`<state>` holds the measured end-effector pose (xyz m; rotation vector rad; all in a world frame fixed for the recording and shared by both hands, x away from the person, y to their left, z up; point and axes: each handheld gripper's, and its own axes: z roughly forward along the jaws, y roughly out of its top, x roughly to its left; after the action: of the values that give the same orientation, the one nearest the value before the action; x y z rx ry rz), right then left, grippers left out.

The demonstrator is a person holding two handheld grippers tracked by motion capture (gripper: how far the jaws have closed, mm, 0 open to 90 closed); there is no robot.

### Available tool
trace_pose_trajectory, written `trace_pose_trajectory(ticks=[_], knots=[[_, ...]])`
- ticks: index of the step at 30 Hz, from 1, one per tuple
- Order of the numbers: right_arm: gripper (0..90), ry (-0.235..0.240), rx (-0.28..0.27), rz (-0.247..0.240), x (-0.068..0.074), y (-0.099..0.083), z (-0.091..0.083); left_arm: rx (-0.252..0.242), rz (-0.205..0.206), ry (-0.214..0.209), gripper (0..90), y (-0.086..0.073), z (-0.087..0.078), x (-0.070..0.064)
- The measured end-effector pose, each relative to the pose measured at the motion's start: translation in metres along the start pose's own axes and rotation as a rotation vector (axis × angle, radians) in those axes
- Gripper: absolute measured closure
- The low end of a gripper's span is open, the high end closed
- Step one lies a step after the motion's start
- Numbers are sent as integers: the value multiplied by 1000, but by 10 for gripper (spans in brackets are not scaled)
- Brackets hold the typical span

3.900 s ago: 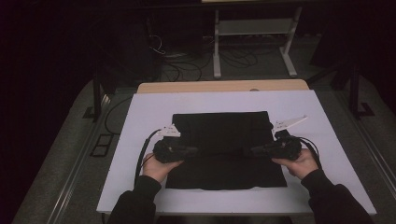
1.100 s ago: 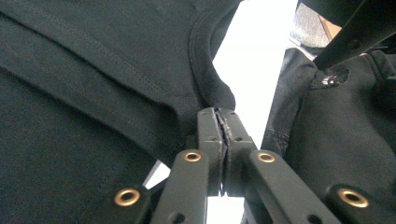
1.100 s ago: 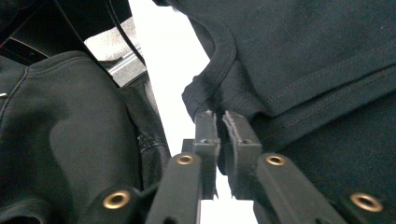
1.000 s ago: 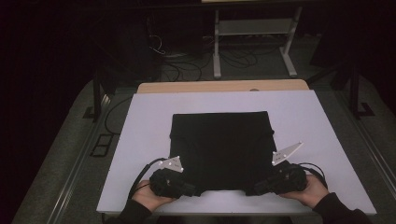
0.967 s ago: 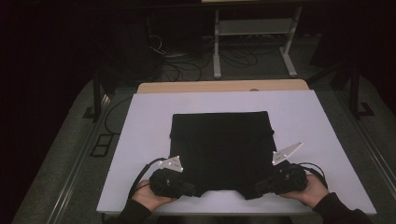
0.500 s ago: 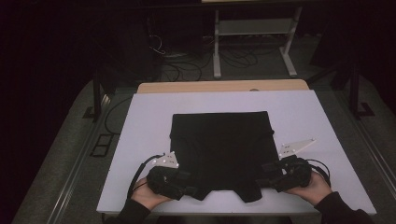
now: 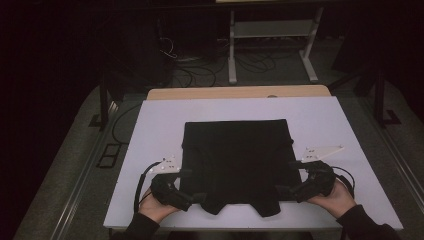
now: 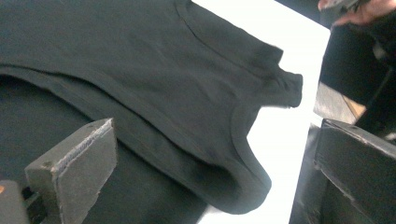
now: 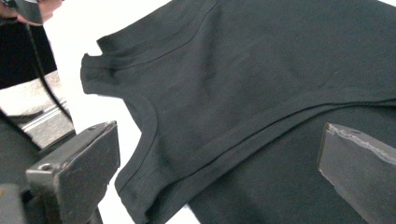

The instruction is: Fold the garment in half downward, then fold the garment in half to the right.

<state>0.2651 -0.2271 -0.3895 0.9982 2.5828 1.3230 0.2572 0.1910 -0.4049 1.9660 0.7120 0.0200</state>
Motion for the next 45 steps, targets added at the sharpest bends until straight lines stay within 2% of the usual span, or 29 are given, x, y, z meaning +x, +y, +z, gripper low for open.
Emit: trace_pose_trajectory(ticks=[3, 7, 12, 15, 29, 36, 45], knots=[[0, -13, -11, -5, -2, 2, -1, -22, 0, 33, 0, -2, -4, 2], [0, -29, -32, -10, -4, 9, -1, -11, 16, 74, 0, -6, -8, 5], [0, -44, -46, -38, -5, 21, 0, -16, 17, 102, 0, -10, -11, 9], [0, -48, -50, -39, -8, 28, 2, -26, 22, 115, 0, -12, -13, 10], [0, -48, -40, -49, -17, 56, 23, -41, 35, 159, 0, -18, -19, 18], [0, -46, -26, -56, -20, 70, 33, -29, 42, 168, 0, -22, -19, 18], [0, -38, -36, -69, -25, 89, 45, -1, 52, 171, 0, -26, -18, 18]])
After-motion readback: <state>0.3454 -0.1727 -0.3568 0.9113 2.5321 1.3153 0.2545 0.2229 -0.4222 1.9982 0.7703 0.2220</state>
